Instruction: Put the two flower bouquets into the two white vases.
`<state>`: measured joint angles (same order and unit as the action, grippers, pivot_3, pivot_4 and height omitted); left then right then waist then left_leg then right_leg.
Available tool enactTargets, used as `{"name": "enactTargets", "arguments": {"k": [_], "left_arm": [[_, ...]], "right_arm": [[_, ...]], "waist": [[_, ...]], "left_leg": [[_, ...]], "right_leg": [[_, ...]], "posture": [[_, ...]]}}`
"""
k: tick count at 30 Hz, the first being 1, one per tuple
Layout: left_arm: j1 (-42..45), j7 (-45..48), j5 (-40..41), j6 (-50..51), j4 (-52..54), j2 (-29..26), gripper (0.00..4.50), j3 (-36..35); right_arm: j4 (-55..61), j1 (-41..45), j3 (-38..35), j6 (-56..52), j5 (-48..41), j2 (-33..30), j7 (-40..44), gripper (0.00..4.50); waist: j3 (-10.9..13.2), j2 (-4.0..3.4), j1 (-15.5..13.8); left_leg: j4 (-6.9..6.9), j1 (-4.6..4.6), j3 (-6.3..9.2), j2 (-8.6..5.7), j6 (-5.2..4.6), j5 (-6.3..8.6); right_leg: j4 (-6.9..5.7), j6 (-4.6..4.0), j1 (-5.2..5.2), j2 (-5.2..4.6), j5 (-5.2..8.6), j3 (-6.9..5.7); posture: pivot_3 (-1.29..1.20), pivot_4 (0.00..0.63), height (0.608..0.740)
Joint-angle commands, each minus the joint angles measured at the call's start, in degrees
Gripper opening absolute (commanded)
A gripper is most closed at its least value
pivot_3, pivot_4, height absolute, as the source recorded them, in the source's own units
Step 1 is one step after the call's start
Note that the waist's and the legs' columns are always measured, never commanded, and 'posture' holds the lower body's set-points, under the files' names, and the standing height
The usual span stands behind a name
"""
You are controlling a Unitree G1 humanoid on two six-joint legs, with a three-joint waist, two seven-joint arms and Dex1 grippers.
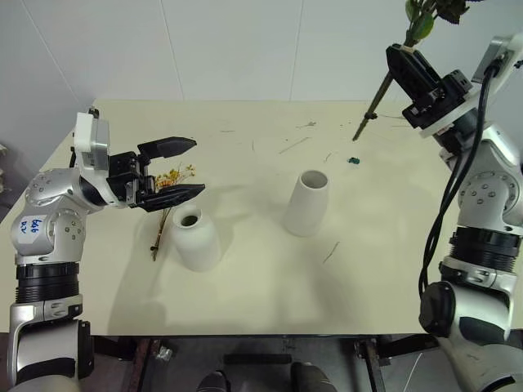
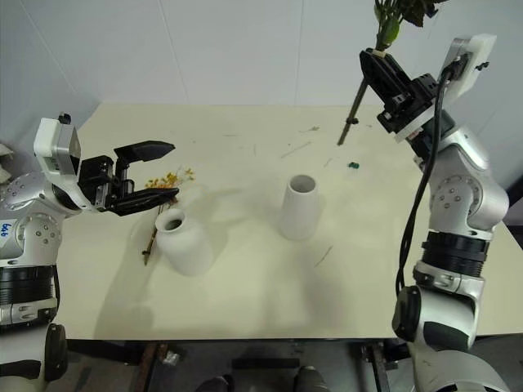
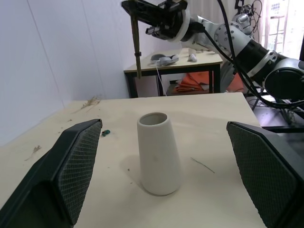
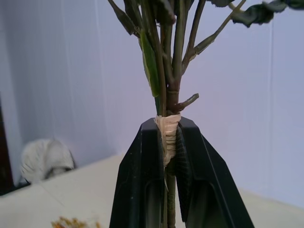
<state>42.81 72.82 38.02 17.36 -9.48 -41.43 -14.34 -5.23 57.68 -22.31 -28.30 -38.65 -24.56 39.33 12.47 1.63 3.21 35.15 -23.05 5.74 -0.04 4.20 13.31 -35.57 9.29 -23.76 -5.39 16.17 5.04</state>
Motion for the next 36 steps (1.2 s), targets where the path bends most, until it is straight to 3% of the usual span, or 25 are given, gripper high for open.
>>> {"name": "enactTargets", "arguments": {"k": [1, 22, 23, 32, 34, 36], "left_arm": [[0.7, 0.0, 0.0, -1.1, 1.0, 0.0, 4.50, -0.4], [-3.6, -3.8, 1.1, -1.5, 4.9, -0.3, 4.50, -3.7], [-3.7, -3.9, 1.2, -1.6, 4.9, -0.3, 4.50, -3.8], [-3.8, -4.7, -0.6, -2.5, 3.3, -1.1, 4.50, -4.1], [-3.7, -6.3, -2.7, -2.8, 1.9, -1.9, 4.50, -3.6], [-3.6, -9.1, -5.9, -2.6, 0.3, -3.1, 4.50, -2.6]], "right_arm": [[5.1, -1.0, 2.4, -2.4, -3.2, 1.2, -0.6, 0.02], [0.5, -14.3, 11.3, 12.9, 5.3, 6.7, 4.2, 0.02], [0.7, -14.7, 11.4, 12.8, 4.8, 6.6, 5.1, 0.75], [4.1, -16.6, 11.9, 15.6, 6.5, 2.7, 8.1, 3.72], [4.5, -17.4, 11.4, 15.5, 6.5, 0.9, 8.9, 4.31], [4.5, -18.6, 10.7, 15.4, 6.6, -1.7, 10.5, 4.41]], "waist": [[0.0, 0.00, 0.0], [0.0, 0.02, 0.1], [0.0, 0.02, 0.1], [0.0, 0.02, 0.0], [0.0, 0.02, 0.0], [0.0, 0.02, -0.1]], "left_leg": [[0.00, 0.00, 0.00, 0.00, 0.00, -0.01], [0.00, 0.01, 0.00, 0.00, -0.01, -0.01], [0.00, 0.01, 0.00, 0.00, -0.01, -0.01], [-0.01, 0.01, 0.00, 0.00, -0.01, -0.01], [-0.01, 0.01, 0.00, 0.00, -0.01, -0.01], [0.00, 0.01, 0.00, 0.00, -0.01, -0.01]], "right_leg": [[-0.03, 0.00, -0.01, 0.00, 0.00, 0.00], [0.01, -0.01, -0.04, 0.01, 0.01, 0.00], [0.01, -0.01, -0.04, 0.01, 0.01, 0.01], [0.03, -0.01, -0.03, 0.00, 0.01, 0.00], [0.04, -0.01, -0.03, 0.00, 0.01, 0.00], [0.04, -0.02, -0.02, 0.00, 0.01, 0.00]], "posture": [[0.00, 0.150, 0.740], [0.00, 0.150, 0.740], [0.00, 0.150, 0.740], [0.00, 0.150, 0.740], [0.00, 0.150, 0.740], [0.00, 0.150, 0.740]]}}
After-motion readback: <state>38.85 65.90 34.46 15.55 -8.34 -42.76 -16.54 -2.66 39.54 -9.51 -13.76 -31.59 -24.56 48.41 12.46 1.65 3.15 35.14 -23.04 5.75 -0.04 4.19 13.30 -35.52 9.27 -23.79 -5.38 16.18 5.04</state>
